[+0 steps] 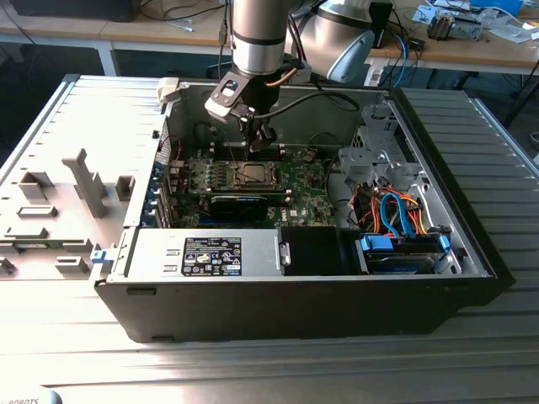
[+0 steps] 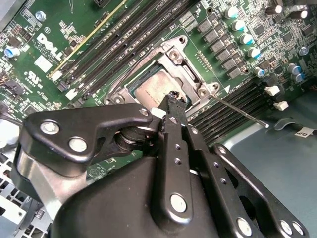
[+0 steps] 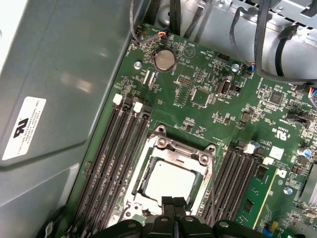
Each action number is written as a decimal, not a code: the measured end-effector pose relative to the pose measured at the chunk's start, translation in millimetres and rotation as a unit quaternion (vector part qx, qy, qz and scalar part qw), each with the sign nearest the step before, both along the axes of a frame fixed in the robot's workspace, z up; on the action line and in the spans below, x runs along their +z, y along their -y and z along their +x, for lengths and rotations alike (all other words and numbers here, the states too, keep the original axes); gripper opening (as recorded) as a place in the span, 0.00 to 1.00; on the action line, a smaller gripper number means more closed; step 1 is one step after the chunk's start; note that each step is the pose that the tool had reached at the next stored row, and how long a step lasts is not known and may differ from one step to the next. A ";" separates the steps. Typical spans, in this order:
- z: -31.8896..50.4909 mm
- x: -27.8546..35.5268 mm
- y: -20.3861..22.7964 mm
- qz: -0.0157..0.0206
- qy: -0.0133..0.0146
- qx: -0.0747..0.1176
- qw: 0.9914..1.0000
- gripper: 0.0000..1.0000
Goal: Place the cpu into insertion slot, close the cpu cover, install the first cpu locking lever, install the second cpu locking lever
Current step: 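Install the first cpu locking lever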
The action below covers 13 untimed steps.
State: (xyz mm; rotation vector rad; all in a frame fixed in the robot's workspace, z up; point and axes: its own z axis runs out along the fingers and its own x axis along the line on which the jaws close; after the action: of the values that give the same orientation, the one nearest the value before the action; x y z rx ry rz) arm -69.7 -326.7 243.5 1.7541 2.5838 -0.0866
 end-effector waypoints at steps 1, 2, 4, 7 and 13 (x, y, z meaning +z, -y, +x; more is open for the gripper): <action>0.0 0.0 0.0 0.000 0.000 0.002 1.000 0.11; 0.0 0.0 0.0 0.000 0.000 0.004 1.000 0.11; 0.0 0.0 0.0 0.000 0.000 0.008 1.000 0.11; 0.0 0.0 0.0 0.000 0.000 0.013 1.000 0.11; 0.0 0.0 0.0 0.000 0.000 0.026 1.000 0.11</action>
State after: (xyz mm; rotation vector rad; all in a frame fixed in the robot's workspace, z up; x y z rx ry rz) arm -69.7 -326.7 243.5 1.6849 2.6277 -0.0858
